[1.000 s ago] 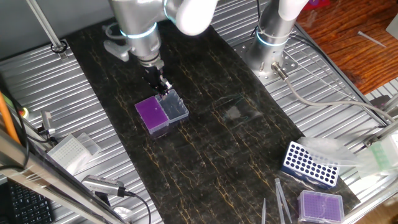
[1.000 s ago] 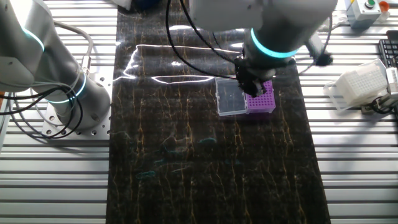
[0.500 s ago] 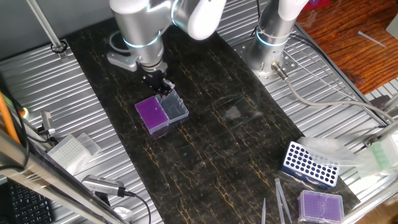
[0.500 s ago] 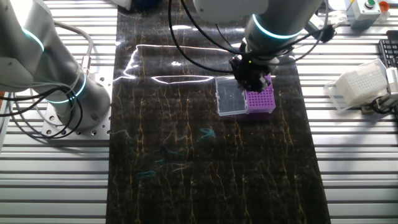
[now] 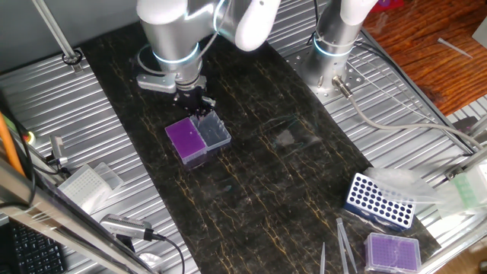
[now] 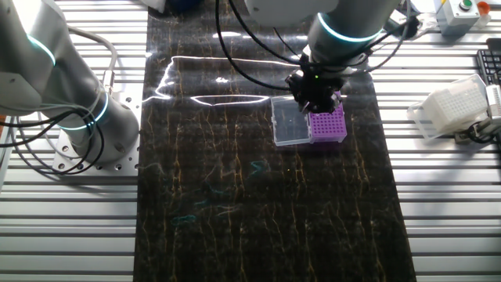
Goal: Insert a small pipette tip into the holder for small pipette tips
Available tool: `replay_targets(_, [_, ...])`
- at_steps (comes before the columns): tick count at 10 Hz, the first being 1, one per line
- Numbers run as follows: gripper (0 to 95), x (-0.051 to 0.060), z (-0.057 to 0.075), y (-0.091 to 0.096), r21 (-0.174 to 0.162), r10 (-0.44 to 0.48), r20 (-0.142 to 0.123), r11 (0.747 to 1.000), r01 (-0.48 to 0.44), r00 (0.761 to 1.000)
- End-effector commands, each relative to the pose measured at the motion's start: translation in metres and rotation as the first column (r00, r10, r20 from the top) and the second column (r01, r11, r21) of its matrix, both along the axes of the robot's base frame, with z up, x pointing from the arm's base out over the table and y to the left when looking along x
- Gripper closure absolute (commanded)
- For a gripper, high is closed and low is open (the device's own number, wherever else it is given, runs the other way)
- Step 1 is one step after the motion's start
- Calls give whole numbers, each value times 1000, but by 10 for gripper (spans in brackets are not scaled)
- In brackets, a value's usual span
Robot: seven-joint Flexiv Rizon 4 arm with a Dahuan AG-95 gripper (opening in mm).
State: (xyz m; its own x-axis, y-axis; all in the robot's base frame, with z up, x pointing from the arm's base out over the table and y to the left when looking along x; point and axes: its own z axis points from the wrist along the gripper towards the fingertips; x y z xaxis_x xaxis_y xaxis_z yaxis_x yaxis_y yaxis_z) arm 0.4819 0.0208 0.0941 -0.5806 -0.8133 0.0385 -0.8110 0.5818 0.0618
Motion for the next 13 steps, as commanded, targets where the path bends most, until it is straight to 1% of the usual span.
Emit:
replay_targets(1, [950,1,0,0,-81,109,-22,991,-111,994])
replay_targets(2, [950,2,1,0,-93,122,-31,988,-124,992])
replay_targets(3, [950,5,2,1,-86,140,-39,986,-143,989])
replay_targets(4, [950,9,4,1,-92,153,-48,983,-157,987])
replay_targets(6, [950,15,7,2,-134,179,-68,973,-187,981])
replay_targets(7, [950,20,9,3,-208,208,-98,952,-224,973])
replay_targets(8, [950,20,9,3,-248,217,-112,939,-239,970])
replay_targets(9, [950,19,9,3,-286,222,-131,925,-251,966])
replay_targets(10, [950,19,9,3,-333,212,-149,909,-251,966])
replay_targets(12, [950,18,9,3,-383,192,-164,892,-241,968])
replay_targets(13, [950,18,9,3,-390,185,-166,890,-237,969])
